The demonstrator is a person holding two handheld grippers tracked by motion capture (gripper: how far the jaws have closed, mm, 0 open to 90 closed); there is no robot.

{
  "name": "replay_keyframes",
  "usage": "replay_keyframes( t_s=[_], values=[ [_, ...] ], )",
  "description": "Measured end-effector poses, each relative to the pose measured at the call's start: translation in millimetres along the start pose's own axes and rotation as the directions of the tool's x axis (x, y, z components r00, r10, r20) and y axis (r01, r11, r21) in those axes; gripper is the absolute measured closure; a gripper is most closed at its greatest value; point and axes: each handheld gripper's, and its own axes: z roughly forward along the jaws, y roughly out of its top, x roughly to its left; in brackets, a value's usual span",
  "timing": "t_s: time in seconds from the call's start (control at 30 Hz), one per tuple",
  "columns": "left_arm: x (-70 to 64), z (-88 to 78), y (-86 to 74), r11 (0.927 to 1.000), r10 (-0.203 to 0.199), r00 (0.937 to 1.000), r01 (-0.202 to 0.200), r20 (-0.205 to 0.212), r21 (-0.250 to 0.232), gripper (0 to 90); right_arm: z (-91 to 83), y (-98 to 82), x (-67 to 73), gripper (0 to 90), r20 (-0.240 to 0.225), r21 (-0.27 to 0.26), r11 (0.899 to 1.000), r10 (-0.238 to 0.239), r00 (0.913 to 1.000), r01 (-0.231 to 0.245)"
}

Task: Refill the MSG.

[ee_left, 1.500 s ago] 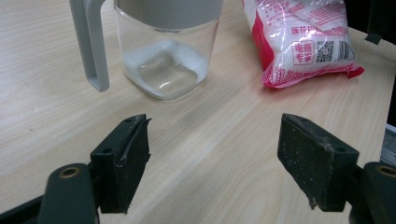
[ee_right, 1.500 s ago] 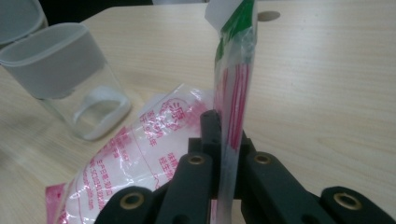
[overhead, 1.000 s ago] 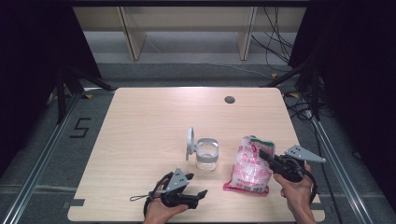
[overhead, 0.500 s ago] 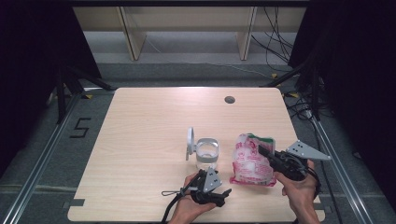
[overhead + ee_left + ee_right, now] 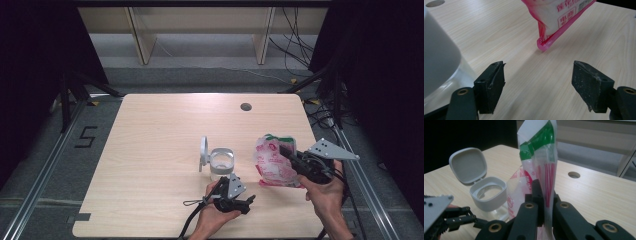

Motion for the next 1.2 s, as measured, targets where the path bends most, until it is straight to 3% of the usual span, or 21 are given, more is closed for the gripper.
replay_keyframes(
  t_s=[0.13,0.23,0.27,0.33,0.37,0.47,0.5,0.53,0.63,0.67,0.7,0.73,0.77,0.83,0.9,1.07,1.2],
  values=[
    [-5.8,12.5,7.1,0.9994,-0.027,0.9996,0.027,0.012,-0.024,28.1,-6.1,12.2,-2.3,90.0,-0.036,-0.012,0.999,0.034,0.9988,-0.034],
    [-10.9,18.9,14.1,0.9989,-0.008,1.0000,0.008,0.005,-0.046,29.5,-11.5,21.8,-0.4,90.0,-0.057,-0.016,0.998,0.053,0.9970,-0.054],
    [-12.3,20.2,15.6,0.9989,-0.008,0.9999,0.007,-0.011,-0.045,29.5,-12.4,25.7,0.4,90.0,-0.057,-0.019,0.999,0.033,0.9978,-0.035],
    [-12.2,25.6,19.5,0.9975,-0.034,0.9994,0.034,0.006,-0.063,29.9,-14.1,30.1,2.5,90.0,-0.062,-0.016,0.999,0.034,0.9975,-0.035],
    [-13.2,26.5,20.6,0.9964,-0.043,0.9991,0.042,-0.005,-0.073,31.6,-14.4,32.6,4.2,90.0,-0.075,-0.022,0.999,0.028,0.9968,-0.030],
    [-16.0,27.5,23.8,0.9953,-0.020,0.9998,0.019,-0.009,-0.095,36.3,-13.5,36.1,6.9,90.0,-0.086,-0.029,1.000,-0.004,0.9963,0.001],
    [-18.3,28.3,24.5,0.9937,-0.026,0.9996,0.024,-0.010,-0.109,37.2,-15.0,36.6,9.6,90.0,-0.080,-0.010,1.000,0.012,0.9967,-0.013],
    [-18.3,27.8,25.0,0.9943,-0.012,0.9998,0.011,-0.015,-0.106,38.9,-13.5,36.4,10.2,90.0,-0.076,-0.024,1.000,0.006,0.9971,-0.008],
    [-20.3,29.1,24.0,0.9887,-0.033,0.9994,0.032,-0.004,-0.147,53.5,-9.4,35.3,13.2,90.0,-0.104,-0.010,1.000,0.016,0.9945,-0.017],
    [-21.8,27.7,23.1,0.9889,-0.039,0.9989,0.035,-0.027,-0.145,57.7,-6.8,34.8,16.0,90.0,-0.097,-0.005,1.000,0.007,0.9953,-0.007],
    [-22.4,27.6,22.0,0.9900,-0.019,0.9991,0.013,-0.038,-0.141,63.0,-4.0,34.9,17.2,90.0,-0.091,0.001,1.000,-0.028,0.9954,0.028],
    [-24.5,28.0,21.0,0.9898,-0.009,0.9991,0.003,-0.041,-0.142,64.7,-1.7,34.8,19.4,90.0,-0.085,0.000,1.000,-0.029,0.9959,0.029],
    [-26.3,27.4,20.5,0.9904,0.002,0.9992,-0.007,-0.040,-0.138,66.0,0.5,35.6,19.2,90.0,-0.097,0.005,0.999,-0.035,0.9947,0.036],
    [-27.8,25.6,20.3,0.9896,0.005,0.9998,-0.008,-0.021,-0.144,67.7,4.9,36.9,22.7,90.0,-0.109,0.008,1.000,0.000,0.9940,0.001],
    [-28.4,23.1,19.9,0.9879,0.010,0.9996,-0.013,-0.026,-0.154,69.2,8.3,40.9,23.1,90.0,-0.119,0.009,1.000,-0.015,0.9927,0.016],
    [-23.9,17.8,19.1,0.9847,-0.027,0.9994,0.023,-0.024,-0.173,70.2,15.8,48.0,26.2,90.0,-0.113,0.019,1.000,-0.018,0.9934,0.020],
    [-22.4,17.4,18.3,0.9801,-0.053,0.9985,0.054,0.010,-0.191,70.6,24.9,52.7,32.7,90.0,-0.113,0.017,0.999,-0.028,0.9932,0.030]
  ],
)
